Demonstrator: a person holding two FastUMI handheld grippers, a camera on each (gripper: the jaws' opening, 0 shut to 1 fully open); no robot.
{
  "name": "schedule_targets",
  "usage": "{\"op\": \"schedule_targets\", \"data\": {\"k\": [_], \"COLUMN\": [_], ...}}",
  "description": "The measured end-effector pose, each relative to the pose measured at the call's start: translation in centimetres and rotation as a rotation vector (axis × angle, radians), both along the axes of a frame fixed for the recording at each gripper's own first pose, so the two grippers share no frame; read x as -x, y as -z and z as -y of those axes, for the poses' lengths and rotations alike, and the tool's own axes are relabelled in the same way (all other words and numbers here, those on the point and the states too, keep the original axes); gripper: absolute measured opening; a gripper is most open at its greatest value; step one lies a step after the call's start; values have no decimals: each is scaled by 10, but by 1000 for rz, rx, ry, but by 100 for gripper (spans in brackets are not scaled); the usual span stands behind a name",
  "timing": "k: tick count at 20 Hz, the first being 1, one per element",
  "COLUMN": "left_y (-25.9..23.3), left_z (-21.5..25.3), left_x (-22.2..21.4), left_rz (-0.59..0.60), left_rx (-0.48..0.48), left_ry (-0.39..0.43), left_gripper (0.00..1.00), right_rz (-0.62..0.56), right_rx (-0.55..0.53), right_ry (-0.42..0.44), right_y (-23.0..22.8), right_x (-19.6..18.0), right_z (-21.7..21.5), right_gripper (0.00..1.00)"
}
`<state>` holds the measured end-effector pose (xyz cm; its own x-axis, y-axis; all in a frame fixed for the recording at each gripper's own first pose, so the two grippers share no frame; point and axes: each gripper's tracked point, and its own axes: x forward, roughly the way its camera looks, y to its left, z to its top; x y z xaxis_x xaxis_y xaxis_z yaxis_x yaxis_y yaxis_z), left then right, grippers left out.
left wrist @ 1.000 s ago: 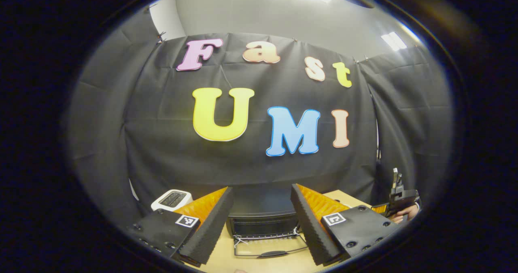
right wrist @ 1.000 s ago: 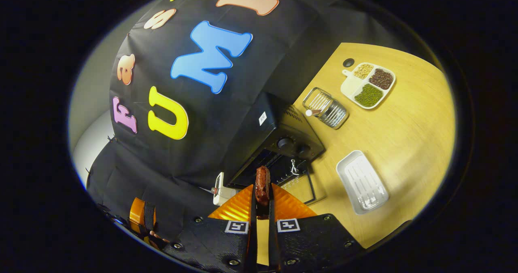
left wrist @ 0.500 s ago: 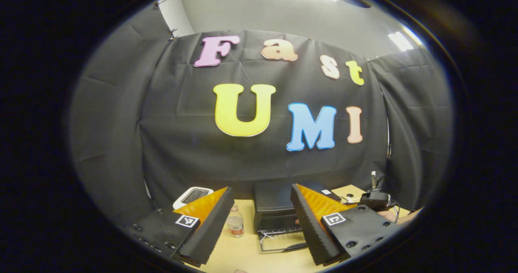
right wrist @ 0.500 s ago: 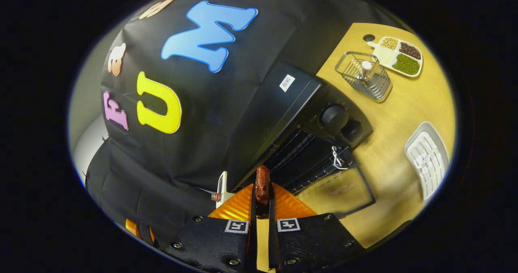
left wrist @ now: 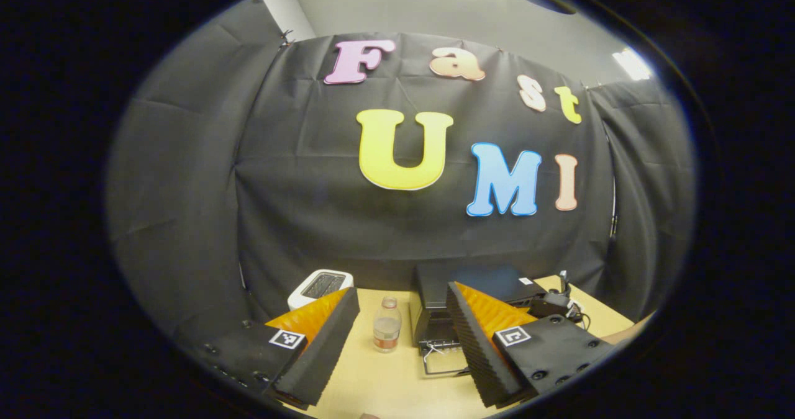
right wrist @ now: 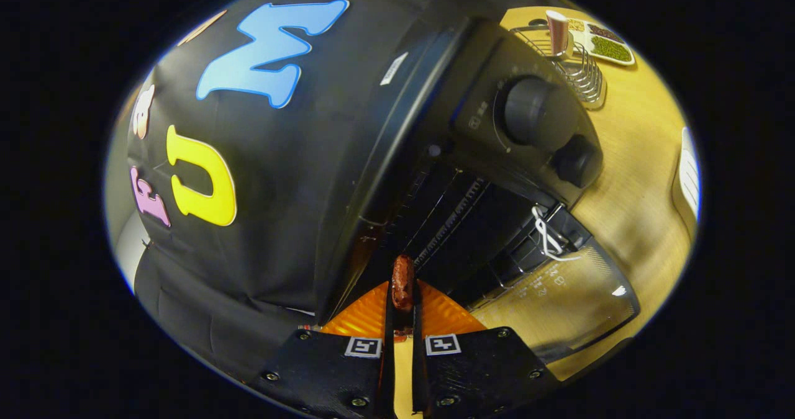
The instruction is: Open the electric oven with the left hand, put the food in, and close the electric oven.
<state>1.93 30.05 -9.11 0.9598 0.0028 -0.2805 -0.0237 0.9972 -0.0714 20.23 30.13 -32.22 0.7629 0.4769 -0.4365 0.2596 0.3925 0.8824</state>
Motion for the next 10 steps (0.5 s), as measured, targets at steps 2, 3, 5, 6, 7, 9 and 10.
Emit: {"op": "schedule_targets", "data": {"k": [2,3,5,6,7,9,10], "left_y": [1,3,8,9,12,13,11], "left_z": [-7,-10,-13,-15,-15,-14,-12], "left_x": [3,5,7,8,6,2,0], "left_rz": [-6,-12,-30,-35,-41,-42,-37], "left_rx": [-11,-17,-15,-12,-7,8,13], "left_ry": [-9,-13,-19,-21,-25,-28,-30], "left_gripper": [97,96,98,95,95,96,98], "right_rz": [6,12,4,-5,-21,-57,-46], "right_rx": [10,17,32,50,85,219,281], "right_ry": [30,50,86,97,101,91,85], "right_y": [8,10,18,23,27,42,43], "right_x": [-10,-14,-23,-25,-27,-24,-26], "right_z": [-2,0,2,6,11,20,25], "right_gripper": [11,12,13,14,16,27,30]}}
